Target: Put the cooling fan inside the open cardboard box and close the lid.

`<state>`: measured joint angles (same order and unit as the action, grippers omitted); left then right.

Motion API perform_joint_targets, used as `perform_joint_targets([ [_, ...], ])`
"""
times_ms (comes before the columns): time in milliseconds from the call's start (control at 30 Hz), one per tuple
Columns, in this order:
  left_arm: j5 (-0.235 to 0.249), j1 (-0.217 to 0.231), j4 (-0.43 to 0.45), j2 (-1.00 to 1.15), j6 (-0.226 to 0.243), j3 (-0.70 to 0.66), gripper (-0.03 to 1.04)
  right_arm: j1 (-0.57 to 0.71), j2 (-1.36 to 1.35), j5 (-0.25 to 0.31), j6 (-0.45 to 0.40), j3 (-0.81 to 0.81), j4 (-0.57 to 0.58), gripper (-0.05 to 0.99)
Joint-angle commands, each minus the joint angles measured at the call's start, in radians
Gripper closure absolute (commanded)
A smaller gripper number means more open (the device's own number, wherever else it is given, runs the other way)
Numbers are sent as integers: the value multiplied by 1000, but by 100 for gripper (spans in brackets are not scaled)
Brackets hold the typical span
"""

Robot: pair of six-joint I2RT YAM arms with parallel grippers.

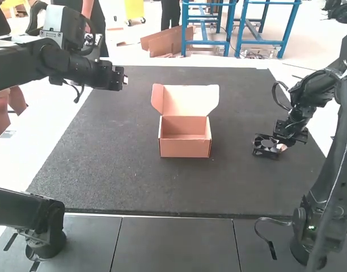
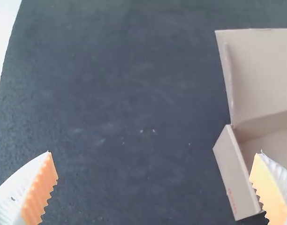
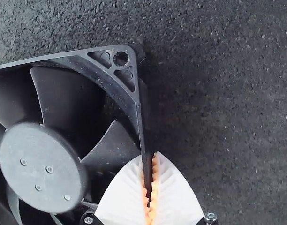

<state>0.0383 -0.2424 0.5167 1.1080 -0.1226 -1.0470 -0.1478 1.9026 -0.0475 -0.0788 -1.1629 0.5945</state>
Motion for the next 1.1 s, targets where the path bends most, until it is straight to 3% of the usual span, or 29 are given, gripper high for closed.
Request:
perform_joint_targets([
  [0, 25, 3, -10, -10, 17, 2, 4, -13, -123, -35, 16, 3, 22, 95],
  [400, 51, 3, -18, -42, 49, 56, 4, -6, -442, -127, -1, -17, 97, 95],
  [667, 72, 3, -18, -88, 70, 104, 4, 16, -562, -180, -1, -119, 261, 94],
  [1067, 104, 15, 3, -166, 75, 174, 4, 286, -576, -175, -130, -294, 346, 94],
])
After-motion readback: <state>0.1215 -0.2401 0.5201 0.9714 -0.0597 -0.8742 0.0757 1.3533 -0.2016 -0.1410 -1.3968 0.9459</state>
